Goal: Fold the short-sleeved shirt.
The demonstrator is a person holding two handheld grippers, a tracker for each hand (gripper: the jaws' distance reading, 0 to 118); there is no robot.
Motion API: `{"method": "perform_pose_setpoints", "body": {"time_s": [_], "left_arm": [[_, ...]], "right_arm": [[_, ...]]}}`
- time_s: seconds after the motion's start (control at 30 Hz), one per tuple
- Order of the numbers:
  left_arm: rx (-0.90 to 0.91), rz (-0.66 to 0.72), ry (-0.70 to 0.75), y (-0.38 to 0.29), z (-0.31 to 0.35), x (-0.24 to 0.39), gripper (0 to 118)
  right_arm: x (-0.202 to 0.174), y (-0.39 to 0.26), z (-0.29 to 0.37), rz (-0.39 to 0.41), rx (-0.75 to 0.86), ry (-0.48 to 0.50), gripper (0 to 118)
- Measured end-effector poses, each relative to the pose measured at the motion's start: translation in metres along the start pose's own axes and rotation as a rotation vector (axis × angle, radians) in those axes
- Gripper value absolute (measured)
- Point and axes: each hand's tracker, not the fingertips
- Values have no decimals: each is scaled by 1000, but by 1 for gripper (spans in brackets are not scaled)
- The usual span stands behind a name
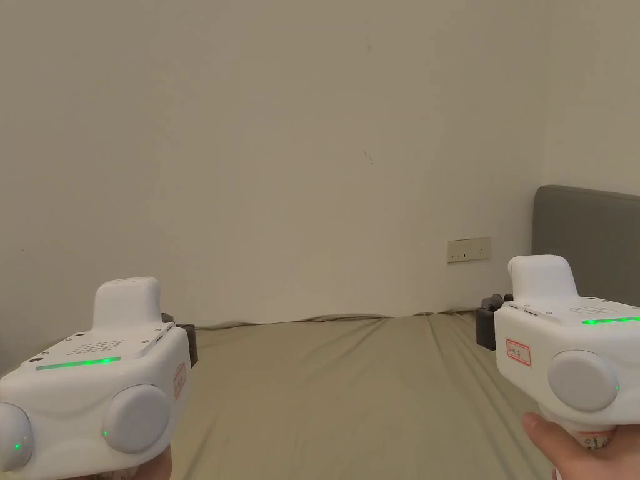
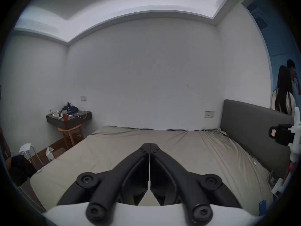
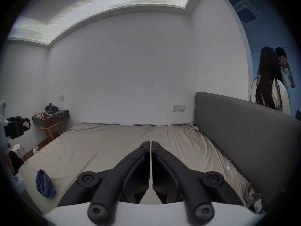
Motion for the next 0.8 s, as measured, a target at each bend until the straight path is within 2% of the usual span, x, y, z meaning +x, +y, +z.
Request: {"method": "perform_pose_setpoints", "body": {"time_s": [0.8], "left_arm": [[-22, 0, -19, 3, 3, 5, 0]], "right_arm": [[-1, 1, 3, -8, -15, 6, 4]]}}
